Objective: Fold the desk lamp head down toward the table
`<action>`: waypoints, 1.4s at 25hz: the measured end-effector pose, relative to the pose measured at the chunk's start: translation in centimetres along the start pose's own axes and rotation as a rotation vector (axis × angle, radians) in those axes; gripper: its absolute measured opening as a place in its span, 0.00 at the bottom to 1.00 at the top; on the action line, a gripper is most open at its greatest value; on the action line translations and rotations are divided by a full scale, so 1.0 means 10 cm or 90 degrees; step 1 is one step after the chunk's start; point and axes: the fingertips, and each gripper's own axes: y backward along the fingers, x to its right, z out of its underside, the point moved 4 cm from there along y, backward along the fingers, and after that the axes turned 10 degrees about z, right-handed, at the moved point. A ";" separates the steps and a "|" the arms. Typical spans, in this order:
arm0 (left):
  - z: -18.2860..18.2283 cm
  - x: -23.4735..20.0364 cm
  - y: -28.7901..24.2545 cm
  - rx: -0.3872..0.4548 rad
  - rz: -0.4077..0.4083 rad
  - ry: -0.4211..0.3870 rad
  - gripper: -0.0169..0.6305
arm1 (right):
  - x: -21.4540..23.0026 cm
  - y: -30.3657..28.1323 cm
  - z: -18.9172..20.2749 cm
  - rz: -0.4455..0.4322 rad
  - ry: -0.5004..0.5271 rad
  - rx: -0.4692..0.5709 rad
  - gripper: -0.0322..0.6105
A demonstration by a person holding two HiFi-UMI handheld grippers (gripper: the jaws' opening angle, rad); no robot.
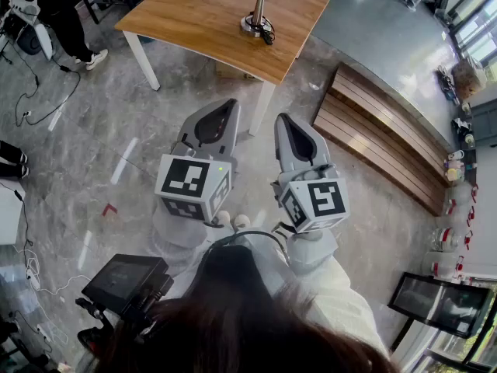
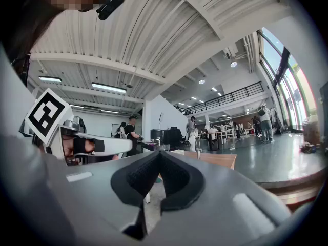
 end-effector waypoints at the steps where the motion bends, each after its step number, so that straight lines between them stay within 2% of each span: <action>1: 0.01 -0.02 0.00 -0.001 0.000 -0.001 0.03 | -0.01 -0.01 0.01 0.001 0.000 0.001 0.05; 22: -0.03 -0.06 -0.04 -0.003 -0.001 -0.007 0.03 | -0.04 -0.07 -0.05 -0.008 -0.008 0.016 0.05; 35: 0.05 0.17 -0.35 -0.003 -0.029 -0.012 0.03 | 0.48 -0.01 -0.03 -0.026 -0.011 0.020 0.05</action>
